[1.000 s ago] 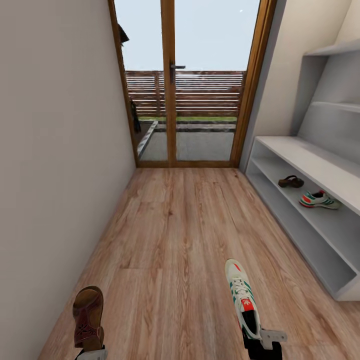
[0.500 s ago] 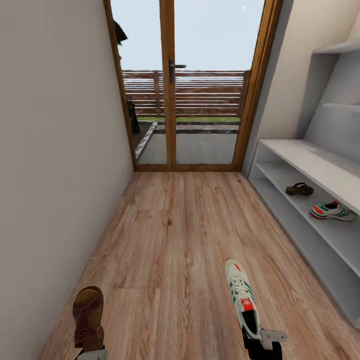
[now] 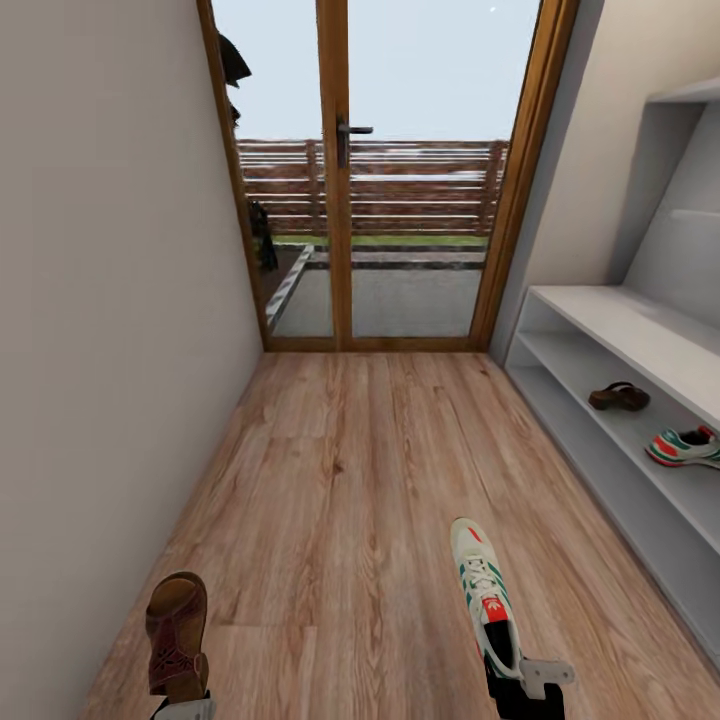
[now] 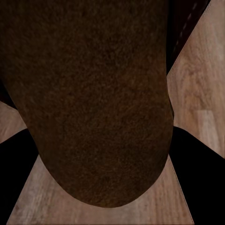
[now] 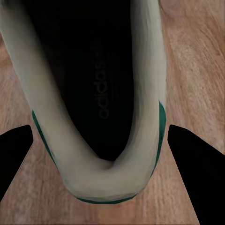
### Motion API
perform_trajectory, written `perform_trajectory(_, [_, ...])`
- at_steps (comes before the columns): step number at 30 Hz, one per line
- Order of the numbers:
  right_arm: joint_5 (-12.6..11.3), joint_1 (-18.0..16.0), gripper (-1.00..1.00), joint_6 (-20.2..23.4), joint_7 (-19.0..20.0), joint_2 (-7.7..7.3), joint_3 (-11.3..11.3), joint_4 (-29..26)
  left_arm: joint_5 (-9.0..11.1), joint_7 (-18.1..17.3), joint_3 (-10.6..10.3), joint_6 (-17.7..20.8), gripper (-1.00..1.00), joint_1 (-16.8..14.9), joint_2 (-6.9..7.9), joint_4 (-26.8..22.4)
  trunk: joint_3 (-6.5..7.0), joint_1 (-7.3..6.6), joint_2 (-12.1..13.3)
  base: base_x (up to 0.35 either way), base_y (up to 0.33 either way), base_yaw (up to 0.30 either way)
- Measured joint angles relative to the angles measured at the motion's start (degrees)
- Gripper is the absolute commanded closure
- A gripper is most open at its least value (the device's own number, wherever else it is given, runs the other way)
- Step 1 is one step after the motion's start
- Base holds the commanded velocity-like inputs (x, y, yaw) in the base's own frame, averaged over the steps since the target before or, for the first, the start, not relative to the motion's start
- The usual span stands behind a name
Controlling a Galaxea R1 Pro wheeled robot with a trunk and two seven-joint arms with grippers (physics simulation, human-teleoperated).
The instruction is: Pick up the two gym shoes and the two sandals from the corridor floor and place them onto the hallstand (shoe rack) in the corridor, making sure they are on the rack and not on the floor. Arrange them so the two gym shoes are next to each other and the two sandals are next to each other.
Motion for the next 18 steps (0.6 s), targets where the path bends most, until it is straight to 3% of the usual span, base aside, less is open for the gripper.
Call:
perform_trajectory(11, [-0.02,0.00,1.00,0.00,0.04,-0.01,0.00,0.00,0.00,0.00,-0.02,0.00,1.00,0.00,-0.01,0.00,0.00,0.00,0.00,0.337,0.000,-0.001])
perform_trajectory(18, [0.00,0.01,1.00,0.01,0.05,-0.02,0.01,-0.02,0.00,0.00,-0.01,0.00,1.00,-0.01,-0.02,0.02,0.00,0.00,0.00,0.337,0.000,-0.173])
